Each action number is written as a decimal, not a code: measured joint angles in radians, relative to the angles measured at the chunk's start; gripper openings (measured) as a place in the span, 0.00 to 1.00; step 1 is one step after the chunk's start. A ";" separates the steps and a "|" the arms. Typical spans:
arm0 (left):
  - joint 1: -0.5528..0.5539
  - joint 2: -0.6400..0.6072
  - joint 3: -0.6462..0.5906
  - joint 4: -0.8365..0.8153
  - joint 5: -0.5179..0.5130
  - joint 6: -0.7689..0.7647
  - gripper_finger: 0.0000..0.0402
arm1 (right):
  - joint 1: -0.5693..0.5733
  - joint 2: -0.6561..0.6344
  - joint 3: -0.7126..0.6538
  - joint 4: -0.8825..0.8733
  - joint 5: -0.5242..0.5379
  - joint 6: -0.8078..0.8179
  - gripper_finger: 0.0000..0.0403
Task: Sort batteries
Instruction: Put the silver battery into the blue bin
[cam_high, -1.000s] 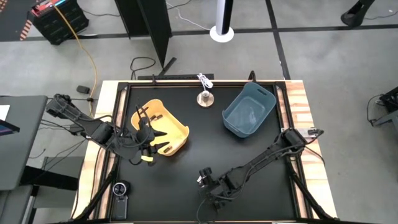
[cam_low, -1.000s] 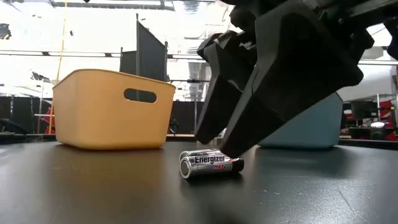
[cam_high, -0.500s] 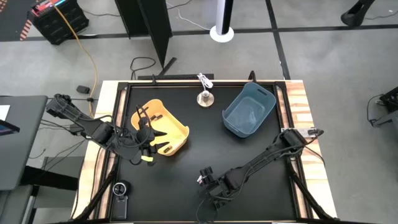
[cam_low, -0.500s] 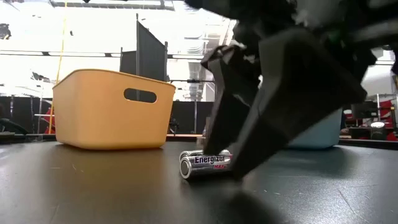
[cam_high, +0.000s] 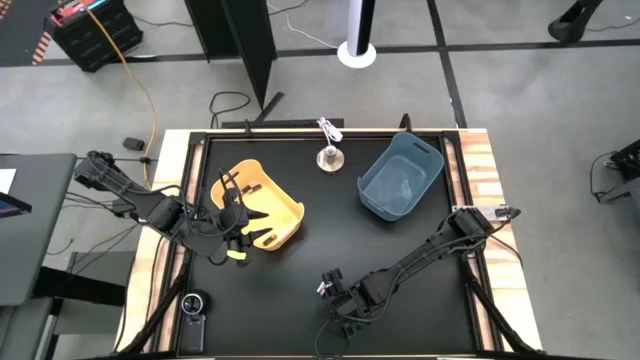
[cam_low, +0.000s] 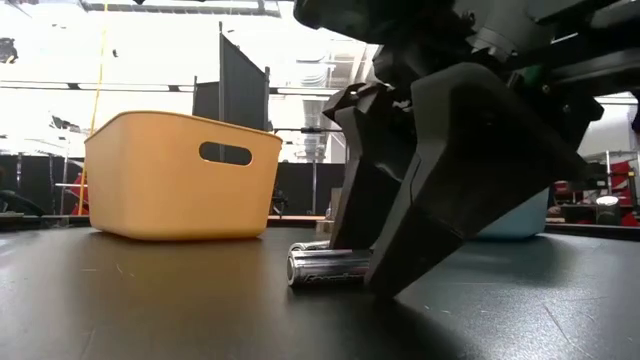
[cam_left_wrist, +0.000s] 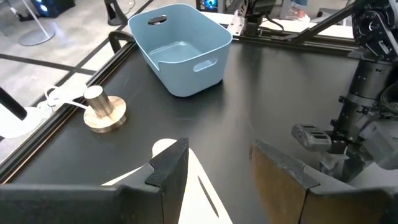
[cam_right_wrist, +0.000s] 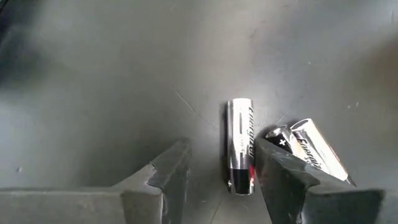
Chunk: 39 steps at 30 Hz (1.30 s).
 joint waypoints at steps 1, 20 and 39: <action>0.000 0.000 0.000 0.000 0.000 0.000 0.41 | -0.001 0.000 0.000 0.001 -0.001 0.005 0.46; 0.000 0.000 0.000 0.002 0.000 -0.006 0.41 | -0.002 0.031 0.003 0.010 -0.029 0.016 0.22; 0.000 0.000 0.000 0.002 0.000 -0.006 0.41 | 0.000 0.027 0.001 0.008 -0.029 0.016 0.08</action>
